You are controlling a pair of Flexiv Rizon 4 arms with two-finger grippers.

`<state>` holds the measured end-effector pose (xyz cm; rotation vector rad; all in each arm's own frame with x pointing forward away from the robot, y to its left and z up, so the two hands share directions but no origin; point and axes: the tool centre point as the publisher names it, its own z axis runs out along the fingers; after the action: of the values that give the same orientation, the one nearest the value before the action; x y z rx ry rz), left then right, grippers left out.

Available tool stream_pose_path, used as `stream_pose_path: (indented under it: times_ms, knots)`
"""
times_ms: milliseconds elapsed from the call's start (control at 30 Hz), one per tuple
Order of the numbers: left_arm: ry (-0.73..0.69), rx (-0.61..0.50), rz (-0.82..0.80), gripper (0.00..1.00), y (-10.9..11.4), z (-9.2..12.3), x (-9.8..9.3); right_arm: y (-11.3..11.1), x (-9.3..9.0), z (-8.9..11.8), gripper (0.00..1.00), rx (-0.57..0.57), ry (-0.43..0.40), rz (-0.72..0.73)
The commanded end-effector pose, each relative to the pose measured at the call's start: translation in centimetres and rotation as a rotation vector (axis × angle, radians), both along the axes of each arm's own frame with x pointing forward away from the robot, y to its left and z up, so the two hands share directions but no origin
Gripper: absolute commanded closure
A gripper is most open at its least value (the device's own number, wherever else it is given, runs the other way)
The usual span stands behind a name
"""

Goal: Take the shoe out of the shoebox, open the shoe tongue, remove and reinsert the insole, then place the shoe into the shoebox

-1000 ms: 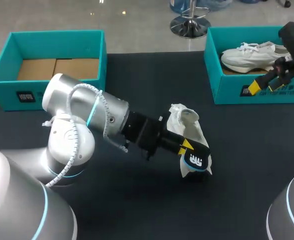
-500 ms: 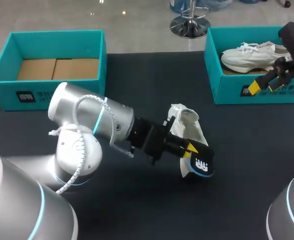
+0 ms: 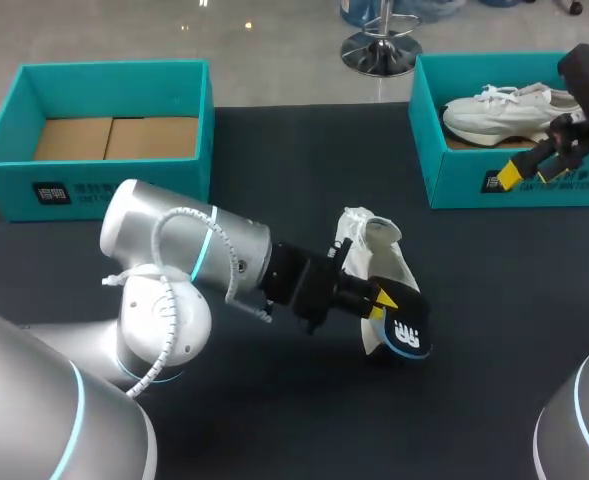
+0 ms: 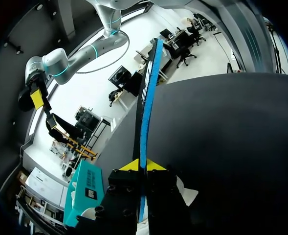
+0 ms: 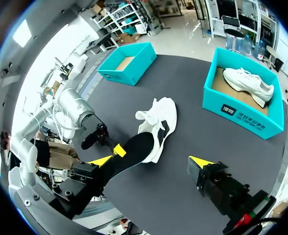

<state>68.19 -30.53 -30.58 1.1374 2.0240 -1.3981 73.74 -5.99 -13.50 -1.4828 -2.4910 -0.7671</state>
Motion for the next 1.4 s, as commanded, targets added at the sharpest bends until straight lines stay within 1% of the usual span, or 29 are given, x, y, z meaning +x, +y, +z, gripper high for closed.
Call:
stream_pose_path:
  times_ms: [33,200,633,900,933,967,1000,1100,1133,1200,1300,1400]
  knots:
    - [-0.005,0.017,0.004,1.0,-0.1,-0.4,0.3,0.0,0.1,0.0,0.0,-0.002,0.003,0.0]
    - [-0.014,0.029,0.009,1.0,0.3,-0.9,1.3,0.0,0.1,0.0,0.0,-0.002,0.003,0.0]
    - [-0.049,0.047,0.031,1.0,0.0,-2.3,4.0,0.0,0.1,0.0,0.0,-0.002,0.003,0.0]
    - [-0.055,0.05,0.029,1.0,0.1,-2.2,4.0,0.0,0.1,0.0,0.0,-0.002,0.003,0.0]
    - [-0.056,0.05,0.029,0.96,0.1,-2.1,3.9,0.0,0.1,0.0,0.0,-0.002,0.003,0.0]
    - [-0.06,0.05,0.027,0.85,0.2,-2.1,3.9,0.0,0.1,0.0,0.0,-0.002,0.003,0.0]
    - [-0.061,0.05,0.026,0.77,0.2,-2.0,3.8,0.0,0.1,0.0,0.0,-0.002,0.003,0.0]
    - [-0.065,0.052,0.026,0.69,0.4,-2.0,3.7,0.0,0.1,0.0,0.0,-0.002,0.003,0.0]
    - [-0.066,0.052,0.026,0.64,0.4,-1.9,3.7,0.0,0.1,0.0,0.0,-0.002,0.003,0.0]
    - [-0.067,0.052,0.028,0.6,0.5,-1.9,3.6,0.0,0.1,0.0,0.0,-0.002,0.003,0.0]
    - [-0.064,0.048,0.031,0.69,0.7,-1.8,3.5,0.0,0.1,0.0,0.0,-0.002,0.003,0.0]
    - [-0.06,0.042,0.031,0.73,0.7,-1.6,3.2,0.0,0.1,0.0,0.0,-0.002,0.003,0.0]
